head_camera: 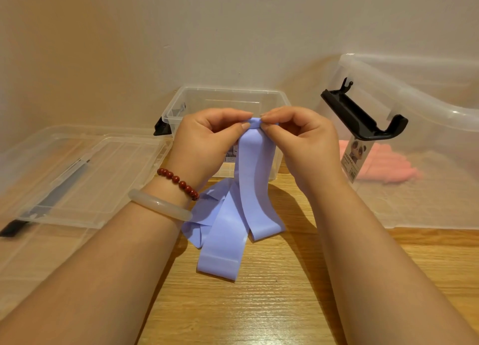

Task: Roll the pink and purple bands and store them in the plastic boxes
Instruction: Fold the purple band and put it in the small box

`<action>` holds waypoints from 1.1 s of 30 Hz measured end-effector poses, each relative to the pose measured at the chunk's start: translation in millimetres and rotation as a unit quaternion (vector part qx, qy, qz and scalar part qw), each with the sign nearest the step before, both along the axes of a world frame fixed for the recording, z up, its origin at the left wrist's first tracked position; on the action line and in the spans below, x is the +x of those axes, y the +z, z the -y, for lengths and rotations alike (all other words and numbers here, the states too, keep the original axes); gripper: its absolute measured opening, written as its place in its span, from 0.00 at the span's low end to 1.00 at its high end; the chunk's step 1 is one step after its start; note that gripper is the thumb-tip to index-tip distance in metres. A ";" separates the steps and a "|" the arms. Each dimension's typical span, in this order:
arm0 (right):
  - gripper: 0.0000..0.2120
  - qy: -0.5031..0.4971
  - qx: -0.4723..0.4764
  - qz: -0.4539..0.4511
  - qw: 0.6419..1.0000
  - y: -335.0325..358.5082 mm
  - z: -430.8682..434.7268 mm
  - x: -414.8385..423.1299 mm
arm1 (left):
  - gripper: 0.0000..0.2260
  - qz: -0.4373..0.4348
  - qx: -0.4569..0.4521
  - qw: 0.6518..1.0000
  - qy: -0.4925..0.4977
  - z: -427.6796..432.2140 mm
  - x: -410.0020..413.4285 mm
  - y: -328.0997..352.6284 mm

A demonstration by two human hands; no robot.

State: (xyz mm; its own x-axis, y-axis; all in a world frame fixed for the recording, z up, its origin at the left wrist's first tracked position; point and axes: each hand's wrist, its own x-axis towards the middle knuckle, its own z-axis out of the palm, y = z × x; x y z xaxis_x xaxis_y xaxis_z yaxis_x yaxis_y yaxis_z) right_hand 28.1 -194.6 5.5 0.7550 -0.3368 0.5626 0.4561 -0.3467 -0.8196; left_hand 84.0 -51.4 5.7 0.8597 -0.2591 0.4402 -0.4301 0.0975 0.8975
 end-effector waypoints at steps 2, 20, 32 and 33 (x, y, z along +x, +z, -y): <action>0.10 0.005 -0.011 -0.007 1.000 0.2 -0.2 -0.4 | 0.08 0.012 0.004 1.000 0.010 -0.1 -0.4 -0.1; 0.13 0.002 -0.049 0.031 0.998 -1.2 1.2 0.0 | 0.06 0.041 0.005 0.999 0.006 -0.5 0.1 -1.7; 0.11 -0.010 -0.005 0.004 1.000 2.2 -0.7 -1.9 | 0.10 0.004 -0.028 0.999 -0.038 0.9 1.3 -3.5; 0.11 -0.006 0.004 0.004 1.000 2.6 -0.5 -2.3 | 0.11 0.000 -0.022 0.999 -0.040 1.3 1.4 -3.9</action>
State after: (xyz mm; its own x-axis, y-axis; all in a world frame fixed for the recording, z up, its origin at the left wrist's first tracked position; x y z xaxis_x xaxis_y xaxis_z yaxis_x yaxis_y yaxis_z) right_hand 25.9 -194.1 8.0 0.7462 -0.3508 0.5658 0.4585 -0.3453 -0.8189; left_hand 85.4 -52.7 1.8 0.8368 -0.3066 0.4536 -0.4202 0.1716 0.8911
